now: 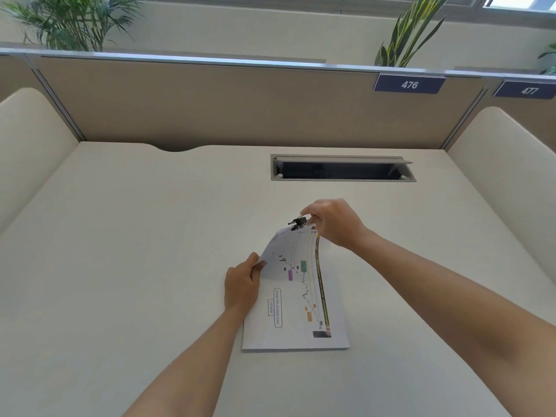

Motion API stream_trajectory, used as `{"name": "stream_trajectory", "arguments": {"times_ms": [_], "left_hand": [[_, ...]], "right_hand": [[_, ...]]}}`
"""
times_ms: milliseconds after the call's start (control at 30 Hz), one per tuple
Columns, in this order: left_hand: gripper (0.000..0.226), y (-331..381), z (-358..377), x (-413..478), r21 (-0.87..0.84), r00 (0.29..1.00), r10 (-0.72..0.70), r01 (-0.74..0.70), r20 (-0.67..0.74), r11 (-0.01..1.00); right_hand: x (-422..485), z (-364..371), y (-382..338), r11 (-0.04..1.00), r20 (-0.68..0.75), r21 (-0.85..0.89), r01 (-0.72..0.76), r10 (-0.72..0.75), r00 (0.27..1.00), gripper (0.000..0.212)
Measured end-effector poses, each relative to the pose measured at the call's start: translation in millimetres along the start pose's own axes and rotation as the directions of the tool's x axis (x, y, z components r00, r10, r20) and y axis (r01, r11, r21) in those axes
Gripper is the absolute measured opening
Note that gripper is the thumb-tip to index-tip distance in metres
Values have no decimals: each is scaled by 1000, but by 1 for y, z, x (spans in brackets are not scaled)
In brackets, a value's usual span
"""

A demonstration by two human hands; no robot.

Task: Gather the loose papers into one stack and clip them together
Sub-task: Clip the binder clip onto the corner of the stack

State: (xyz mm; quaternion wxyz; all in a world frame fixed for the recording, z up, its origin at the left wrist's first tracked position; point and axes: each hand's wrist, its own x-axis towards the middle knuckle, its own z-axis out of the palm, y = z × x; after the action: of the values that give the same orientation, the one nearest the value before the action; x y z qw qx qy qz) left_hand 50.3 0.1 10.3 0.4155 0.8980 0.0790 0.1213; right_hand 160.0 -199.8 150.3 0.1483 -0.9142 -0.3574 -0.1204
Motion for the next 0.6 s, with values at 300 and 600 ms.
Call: {"name": "stream_trajectory", "arguments": {"times_ms": [300, 600], "left_hand": [[25, -2, 2, 1, -11, 1000, 2, -2, 2, 1000], [27, -2, 2, 2, -44, 1000, -14, 14, -17, 999]], "right_hand": [[14, -2, -15, 996, 112, 4, 86, -86, 990, 27], [13, 0, -20, 999, 237, 25, 43, -48, 970, 37]]}}
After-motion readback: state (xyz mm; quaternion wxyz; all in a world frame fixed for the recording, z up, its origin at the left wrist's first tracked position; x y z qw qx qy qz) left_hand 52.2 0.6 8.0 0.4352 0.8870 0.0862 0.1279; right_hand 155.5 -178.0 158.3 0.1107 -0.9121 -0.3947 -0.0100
